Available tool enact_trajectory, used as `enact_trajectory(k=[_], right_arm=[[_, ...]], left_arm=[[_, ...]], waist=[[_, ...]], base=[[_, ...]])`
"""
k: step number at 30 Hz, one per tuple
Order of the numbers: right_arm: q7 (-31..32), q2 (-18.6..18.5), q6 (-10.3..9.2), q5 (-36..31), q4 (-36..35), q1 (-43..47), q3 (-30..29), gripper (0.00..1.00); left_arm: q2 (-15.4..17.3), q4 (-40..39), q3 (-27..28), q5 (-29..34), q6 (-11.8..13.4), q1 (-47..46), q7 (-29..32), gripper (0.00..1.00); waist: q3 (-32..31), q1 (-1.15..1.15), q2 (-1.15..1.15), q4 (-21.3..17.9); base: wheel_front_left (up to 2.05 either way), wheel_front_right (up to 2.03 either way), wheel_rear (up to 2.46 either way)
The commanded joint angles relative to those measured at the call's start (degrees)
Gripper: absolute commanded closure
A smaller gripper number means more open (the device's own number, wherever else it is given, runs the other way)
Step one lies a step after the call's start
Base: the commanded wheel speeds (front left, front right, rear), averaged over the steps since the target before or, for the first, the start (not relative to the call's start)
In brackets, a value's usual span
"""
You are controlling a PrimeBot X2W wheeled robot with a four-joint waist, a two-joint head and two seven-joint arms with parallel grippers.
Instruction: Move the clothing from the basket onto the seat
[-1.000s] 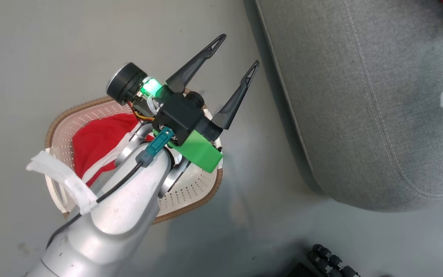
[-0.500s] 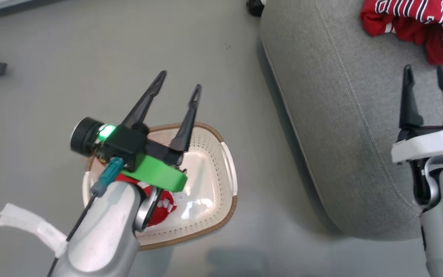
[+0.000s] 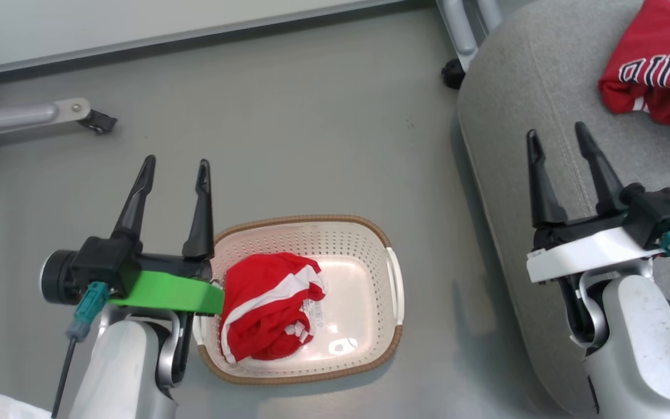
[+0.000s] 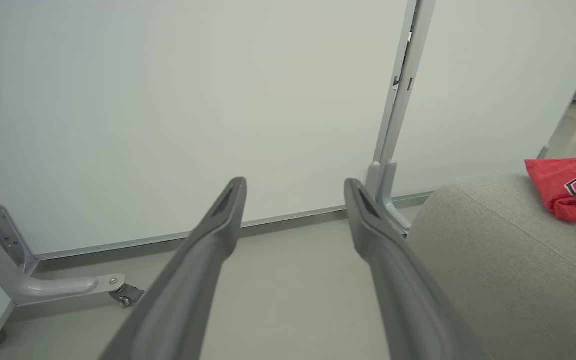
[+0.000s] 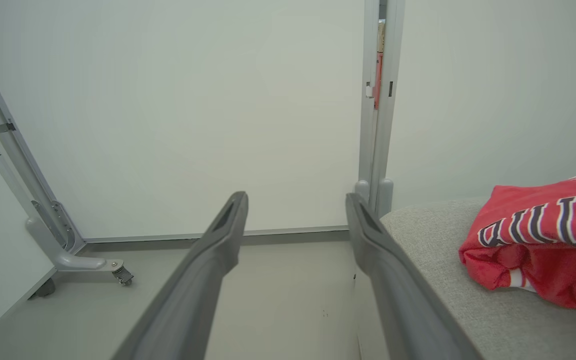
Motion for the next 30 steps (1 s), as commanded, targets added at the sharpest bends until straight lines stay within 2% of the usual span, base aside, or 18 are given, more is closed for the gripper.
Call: enact_trajectory(k=[1, 12, 30], right_arm=[[-0.01, 0.06, -0.04, -0.30, -0.45, 1.18, 0.47, 0.00], [-0.01, 1.33, -0.04, -1.05, -3.90, 6.39, 2.79, 0.00], [-0.01, 1.59, -0.04, 0.46, -7.55, 16.70, 2.20, 0.00]], left_arm=[[-0.40, -0.15, 1.16, 0.58, -0.45, 1.33, 0.00, 0.00], [-2.35, -0.96, 7.44, 2.61, -1.64, 5.93, 0.00, 0.00], [-2.87, -1.86, 9.18, 4.57, -2.56, 11.62, 0.00, 0.00]], waist=[[-2.48, 0.00, 0.00, 2.53], [-6.25, 0.00, 0.00, 4.04], [-9.67, 0.00, 0.00, 3.42]], base=[[0.00, 0.00, 0.00], [0.00, 0.00, 0.00], [0.00, 0.00, 0.00]])
